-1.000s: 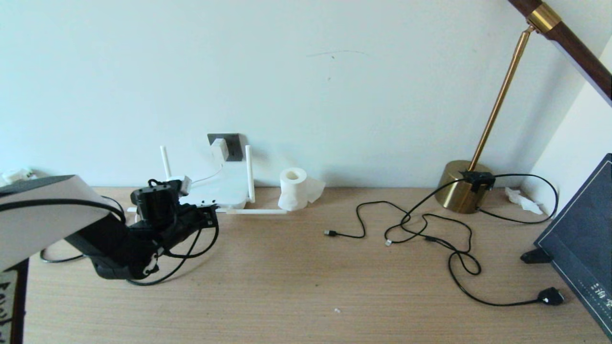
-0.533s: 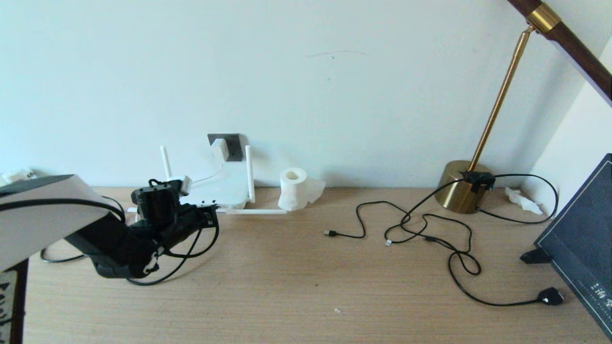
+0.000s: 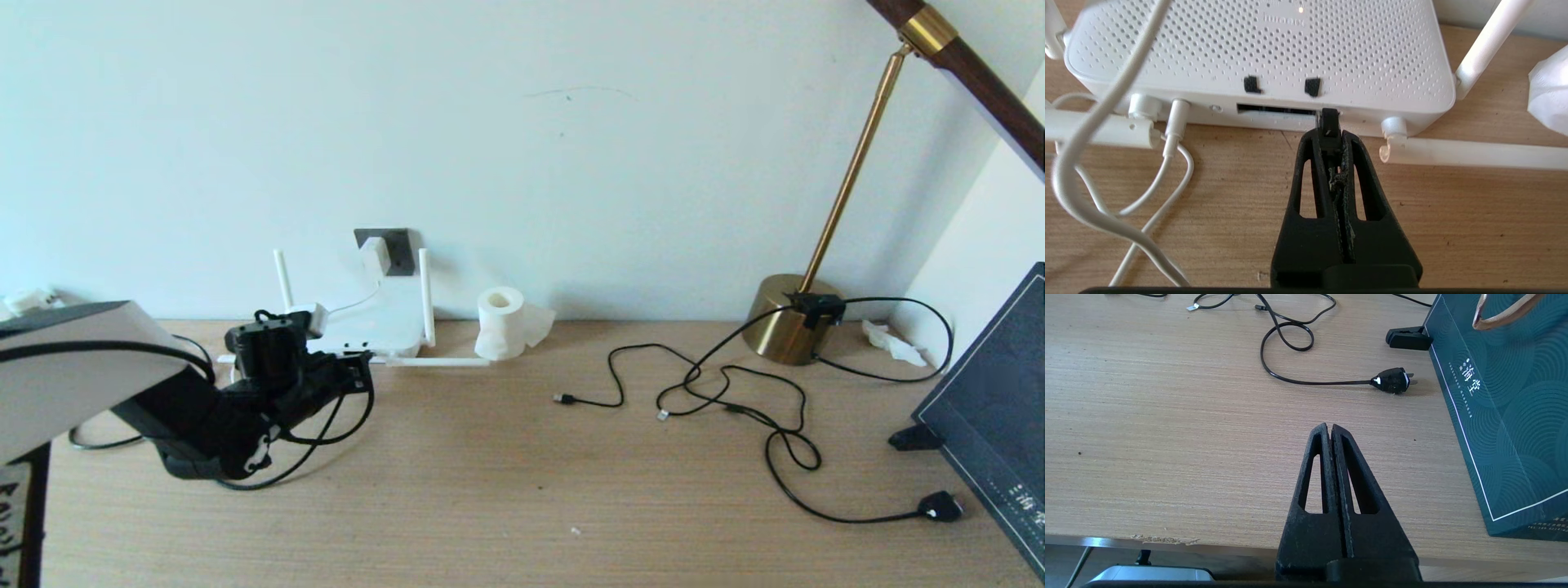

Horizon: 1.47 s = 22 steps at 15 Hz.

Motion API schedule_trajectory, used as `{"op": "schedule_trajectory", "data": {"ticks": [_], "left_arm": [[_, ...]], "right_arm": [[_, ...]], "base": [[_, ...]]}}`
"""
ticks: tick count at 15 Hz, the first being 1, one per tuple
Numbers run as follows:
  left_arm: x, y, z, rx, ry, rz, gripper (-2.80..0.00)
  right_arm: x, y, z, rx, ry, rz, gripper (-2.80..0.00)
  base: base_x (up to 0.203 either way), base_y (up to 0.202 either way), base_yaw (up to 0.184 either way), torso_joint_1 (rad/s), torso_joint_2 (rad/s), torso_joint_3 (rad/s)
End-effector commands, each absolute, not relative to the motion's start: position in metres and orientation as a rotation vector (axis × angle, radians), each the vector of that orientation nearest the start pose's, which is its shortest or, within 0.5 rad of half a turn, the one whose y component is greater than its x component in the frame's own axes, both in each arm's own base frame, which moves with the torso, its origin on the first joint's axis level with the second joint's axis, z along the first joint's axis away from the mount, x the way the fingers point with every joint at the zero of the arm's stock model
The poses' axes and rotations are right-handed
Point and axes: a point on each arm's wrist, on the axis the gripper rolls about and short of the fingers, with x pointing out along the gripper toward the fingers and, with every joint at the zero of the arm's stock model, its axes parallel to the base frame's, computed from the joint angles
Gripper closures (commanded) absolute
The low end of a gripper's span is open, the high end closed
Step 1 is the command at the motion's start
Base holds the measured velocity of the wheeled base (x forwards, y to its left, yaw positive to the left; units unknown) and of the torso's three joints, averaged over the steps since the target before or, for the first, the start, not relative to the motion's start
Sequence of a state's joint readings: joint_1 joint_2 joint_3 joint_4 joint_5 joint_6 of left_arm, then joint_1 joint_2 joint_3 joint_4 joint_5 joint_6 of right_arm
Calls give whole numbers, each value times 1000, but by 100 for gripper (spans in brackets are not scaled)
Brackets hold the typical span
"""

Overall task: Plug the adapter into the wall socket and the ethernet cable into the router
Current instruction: Plug cable into router interface

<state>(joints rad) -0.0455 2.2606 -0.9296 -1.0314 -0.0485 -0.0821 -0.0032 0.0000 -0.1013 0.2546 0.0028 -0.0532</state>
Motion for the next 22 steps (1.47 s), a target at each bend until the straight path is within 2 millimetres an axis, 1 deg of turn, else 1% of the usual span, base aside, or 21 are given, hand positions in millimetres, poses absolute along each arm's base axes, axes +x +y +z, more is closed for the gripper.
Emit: {"op": "schedule_trajectory", "data": {"ticks": [1, 6, 18, 22], "left_arm": [[402, -19, 49, -83, 303, -81, 0], [399, -19, 48, -83, 310, -82, 0], [401, -19, 47, -83, 308, -80, 0], [403, -19, 53, -81, 289, -81, 0]], "right_arm": [[-32, 0, 77, -53, 156, 4, 0], [-32, 0, 77, -53, 156, 4, 0], [-32, 0, 77, -53, 156, 4, 0], [-32, 0, 77, -53, 156, 4, 0]], "base": [[0, 0, 0, 0, 0, 0], [0, 0, 0, 0, 0, 0], [0, 0, 0, 0, 0, 0], [0, 0, 0, 0, 0, 0]]}}
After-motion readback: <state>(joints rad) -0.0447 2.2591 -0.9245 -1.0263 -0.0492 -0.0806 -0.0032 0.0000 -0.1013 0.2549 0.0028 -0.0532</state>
